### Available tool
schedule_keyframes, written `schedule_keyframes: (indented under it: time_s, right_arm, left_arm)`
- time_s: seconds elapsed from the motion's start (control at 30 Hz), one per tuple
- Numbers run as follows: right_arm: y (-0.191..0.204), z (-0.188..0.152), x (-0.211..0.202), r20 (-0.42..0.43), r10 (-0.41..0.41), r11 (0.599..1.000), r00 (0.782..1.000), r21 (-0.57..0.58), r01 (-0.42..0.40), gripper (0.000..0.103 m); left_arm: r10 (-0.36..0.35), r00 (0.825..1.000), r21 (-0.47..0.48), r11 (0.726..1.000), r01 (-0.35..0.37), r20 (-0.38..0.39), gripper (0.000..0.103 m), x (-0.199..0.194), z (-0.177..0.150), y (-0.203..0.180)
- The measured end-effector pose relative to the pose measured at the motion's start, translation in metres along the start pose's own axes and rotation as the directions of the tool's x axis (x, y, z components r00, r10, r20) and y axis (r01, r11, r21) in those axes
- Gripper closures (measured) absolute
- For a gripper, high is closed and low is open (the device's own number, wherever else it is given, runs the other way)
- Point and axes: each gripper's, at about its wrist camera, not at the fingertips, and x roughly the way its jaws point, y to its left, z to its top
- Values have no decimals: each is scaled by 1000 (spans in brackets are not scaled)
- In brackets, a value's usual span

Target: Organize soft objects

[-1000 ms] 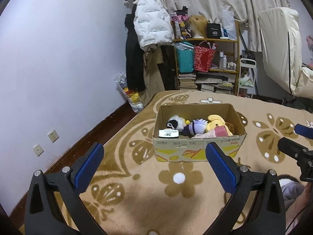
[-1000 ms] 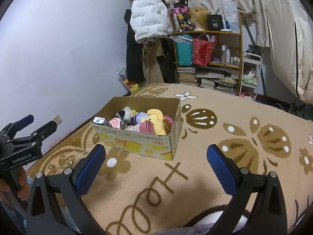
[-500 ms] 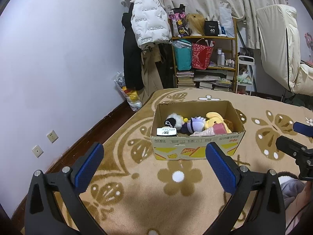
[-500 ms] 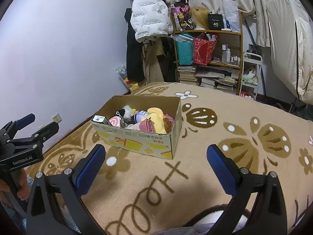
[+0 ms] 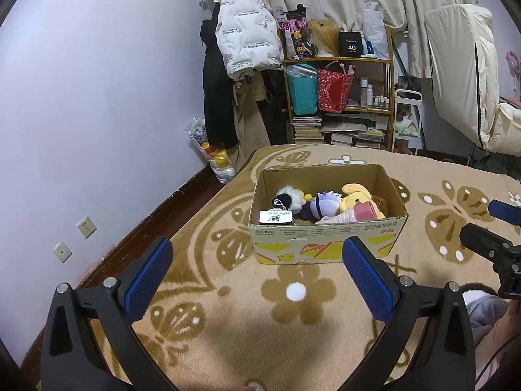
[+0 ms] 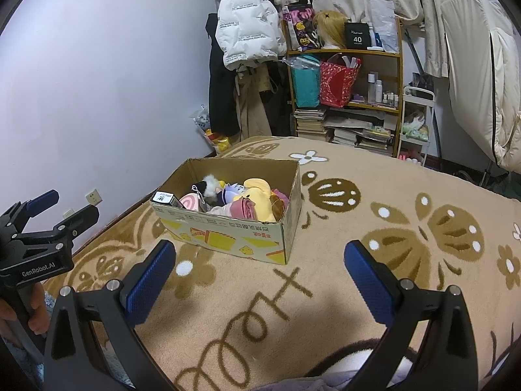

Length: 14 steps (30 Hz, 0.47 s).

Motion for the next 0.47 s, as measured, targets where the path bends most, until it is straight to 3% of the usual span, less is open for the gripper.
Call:
schedule_keyframes:
  time_s: [0.47]
  right_arm:
    - [1, 0, 0, -2, -1, 1000, 1000, 0, 1, 0]
  left_arm:
    - [-2, 1000, 0, 1000, 2, 0, 0, 0, 0, 0]
